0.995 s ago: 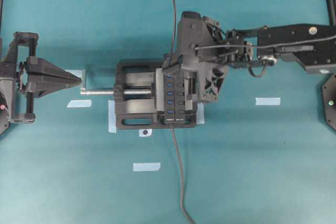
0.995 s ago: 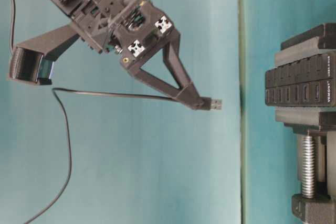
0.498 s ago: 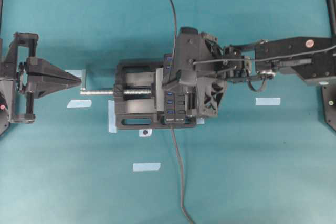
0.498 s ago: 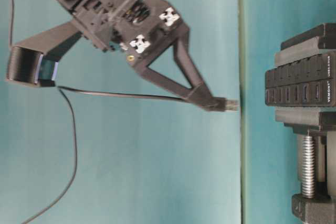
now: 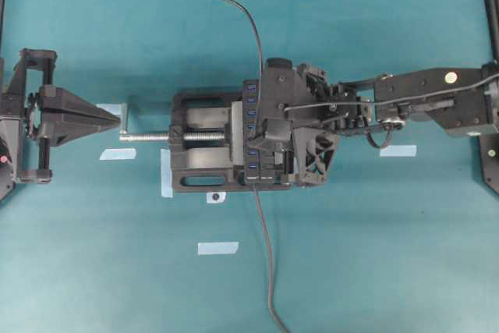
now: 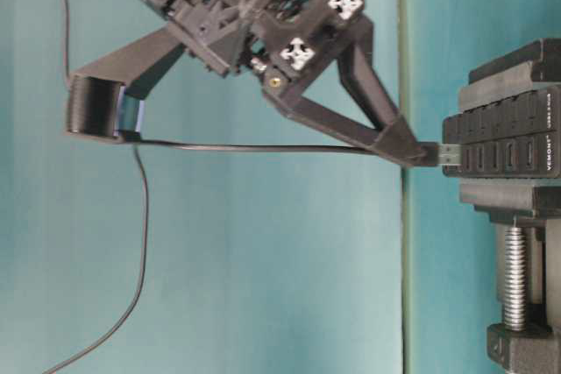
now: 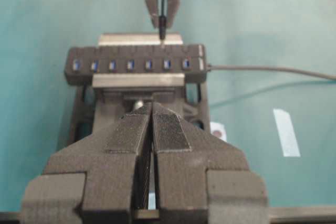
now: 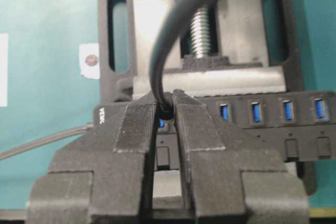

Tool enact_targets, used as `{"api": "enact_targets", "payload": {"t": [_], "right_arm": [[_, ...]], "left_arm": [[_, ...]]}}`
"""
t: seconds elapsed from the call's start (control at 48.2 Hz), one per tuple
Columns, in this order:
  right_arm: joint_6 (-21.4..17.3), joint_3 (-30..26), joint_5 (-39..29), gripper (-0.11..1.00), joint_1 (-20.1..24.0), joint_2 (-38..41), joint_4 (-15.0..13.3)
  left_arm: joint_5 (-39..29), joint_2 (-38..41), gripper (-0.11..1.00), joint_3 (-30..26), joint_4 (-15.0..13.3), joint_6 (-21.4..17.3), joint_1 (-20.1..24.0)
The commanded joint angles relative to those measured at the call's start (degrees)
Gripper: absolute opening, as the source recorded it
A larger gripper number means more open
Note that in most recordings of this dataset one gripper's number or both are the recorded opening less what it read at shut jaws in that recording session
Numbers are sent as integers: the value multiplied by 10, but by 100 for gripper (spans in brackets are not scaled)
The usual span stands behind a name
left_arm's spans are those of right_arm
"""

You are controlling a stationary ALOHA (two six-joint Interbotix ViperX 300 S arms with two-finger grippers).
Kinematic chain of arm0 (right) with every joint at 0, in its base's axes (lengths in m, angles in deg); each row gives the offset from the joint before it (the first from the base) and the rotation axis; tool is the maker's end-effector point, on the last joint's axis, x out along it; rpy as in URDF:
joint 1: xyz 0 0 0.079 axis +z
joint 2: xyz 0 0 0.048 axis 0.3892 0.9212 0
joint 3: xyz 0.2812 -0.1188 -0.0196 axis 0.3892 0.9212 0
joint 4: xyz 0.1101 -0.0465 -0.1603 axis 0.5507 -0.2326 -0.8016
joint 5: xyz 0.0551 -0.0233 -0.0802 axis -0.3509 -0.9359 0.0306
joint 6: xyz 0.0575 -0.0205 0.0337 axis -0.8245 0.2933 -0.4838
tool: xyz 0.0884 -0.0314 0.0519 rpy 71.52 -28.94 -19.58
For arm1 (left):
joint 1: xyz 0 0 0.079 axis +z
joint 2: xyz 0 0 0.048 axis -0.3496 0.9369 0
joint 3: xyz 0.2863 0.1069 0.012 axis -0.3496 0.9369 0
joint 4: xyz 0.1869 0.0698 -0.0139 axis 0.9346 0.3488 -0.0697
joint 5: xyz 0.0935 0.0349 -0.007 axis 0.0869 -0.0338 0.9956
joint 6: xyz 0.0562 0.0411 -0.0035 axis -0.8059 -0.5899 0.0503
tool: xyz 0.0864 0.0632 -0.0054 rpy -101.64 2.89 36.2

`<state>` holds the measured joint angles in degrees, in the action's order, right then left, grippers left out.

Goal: Insert the USB into the second port from the front of the fixed hub.
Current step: 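Align the plug with the second port from the front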

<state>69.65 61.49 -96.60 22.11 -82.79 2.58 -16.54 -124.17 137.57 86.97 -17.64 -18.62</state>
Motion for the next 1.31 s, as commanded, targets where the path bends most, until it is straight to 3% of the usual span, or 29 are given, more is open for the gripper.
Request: {"api": "enact_targets", "payload": {"t": [0.0,1.286], "right_arm": [[-4,-6,11,7,3,-4,1],[-2,-2,12,7,3,30,-2]], "left_arm": [[6,2,0,-6,1,1,1],[18,0,0,-5,1,9,1]]}}
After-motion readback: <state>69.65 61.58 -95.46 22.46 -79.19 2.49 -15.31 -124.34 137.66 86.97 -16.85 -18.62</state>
